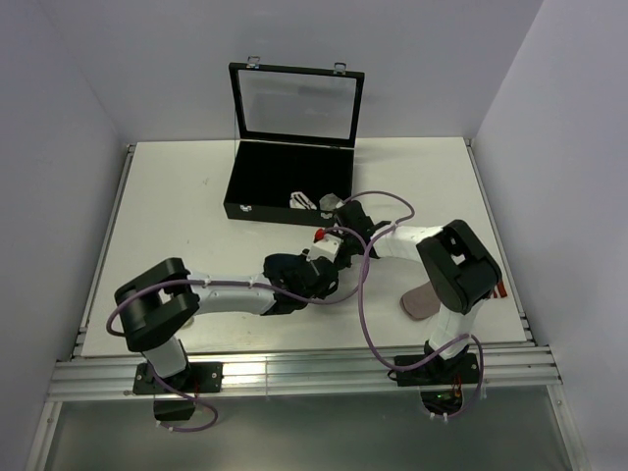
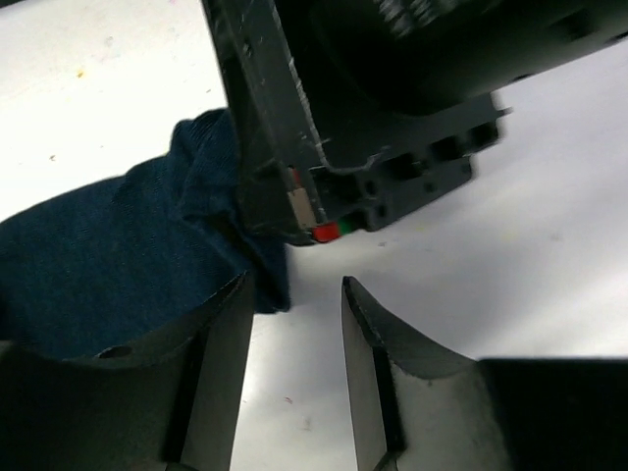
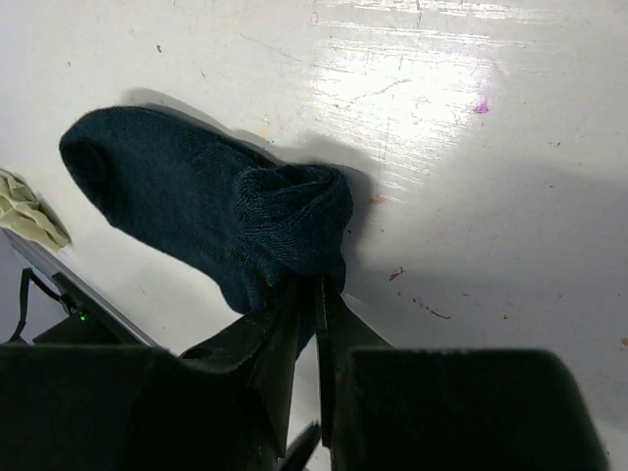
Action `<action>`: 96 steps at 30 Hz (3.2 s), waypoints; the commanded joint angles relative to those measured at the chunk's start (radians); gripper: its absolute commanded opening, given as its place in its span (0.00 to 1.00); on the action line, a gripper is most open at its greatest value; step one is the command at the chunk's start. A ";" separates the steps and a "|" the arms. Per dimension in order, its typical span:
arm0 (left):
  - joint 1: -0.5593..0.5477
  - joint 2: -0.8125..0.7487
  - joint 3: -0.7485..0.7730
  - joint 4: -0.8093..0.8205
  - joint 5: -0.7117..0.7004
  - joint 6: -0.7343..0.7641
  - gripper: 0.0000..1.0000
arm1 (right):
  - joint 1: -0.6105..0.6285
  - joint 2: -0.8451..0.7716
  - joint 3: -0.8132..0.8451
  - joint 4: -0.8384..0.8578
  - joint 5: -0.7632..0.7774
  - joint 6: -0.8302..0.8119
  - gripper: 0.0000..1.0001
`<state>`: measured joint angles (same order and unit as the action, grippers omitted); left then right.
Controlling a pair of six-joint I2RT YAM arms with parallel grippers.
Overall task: Roll the socks
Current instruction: Roll the sock at the center of the board.
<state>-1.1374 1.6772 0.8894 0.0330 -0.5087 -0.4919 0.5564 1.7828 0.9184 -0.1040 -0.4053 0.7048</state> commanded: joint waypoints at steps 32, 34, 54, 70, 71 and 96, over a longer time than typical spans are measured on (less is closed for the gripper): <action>0.091 0.032 -0.041 -0.082 0.204 -0.206 0.00 | 0.000 -0.061 -0.018 0.026 -0.058 -0.004 0.21; 0.154 0.000 -0.084 -0.041 0.280 -0.243 0.00 | -0.001 -0.092 -0.048 0.078 -0.066 0.018 0.22; 0.324 -0.063 -0.337 0.269 0.642 -0.511 0.00 | -0.018 -0.143 -0.300 0.507 -0.006 0.205 0.47; 0.329 -0.034 -0.354 0.315 0.661 -0.528 0.01 | -0.033 -0.037 -0.378 0.656 -0.046 0.216 0.42; 0.327 -0.034 -0.354 0.315 0.661 -0.528 0.00 | -0.032 -0.028 -0.378 0.665 -0.049 0.219 0.41; 0.337 -0.172 -0.316 0.165 0.553 -0.488 0.34 | 0.022 -0.092 0.009 -0.130 0.287 -0.194 0.00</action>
<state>-0.8066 1.5463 0.5610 0.2867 0.0929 -1.0069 0.5659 1.7172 0.8513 -0.0280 -0.2779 0.6147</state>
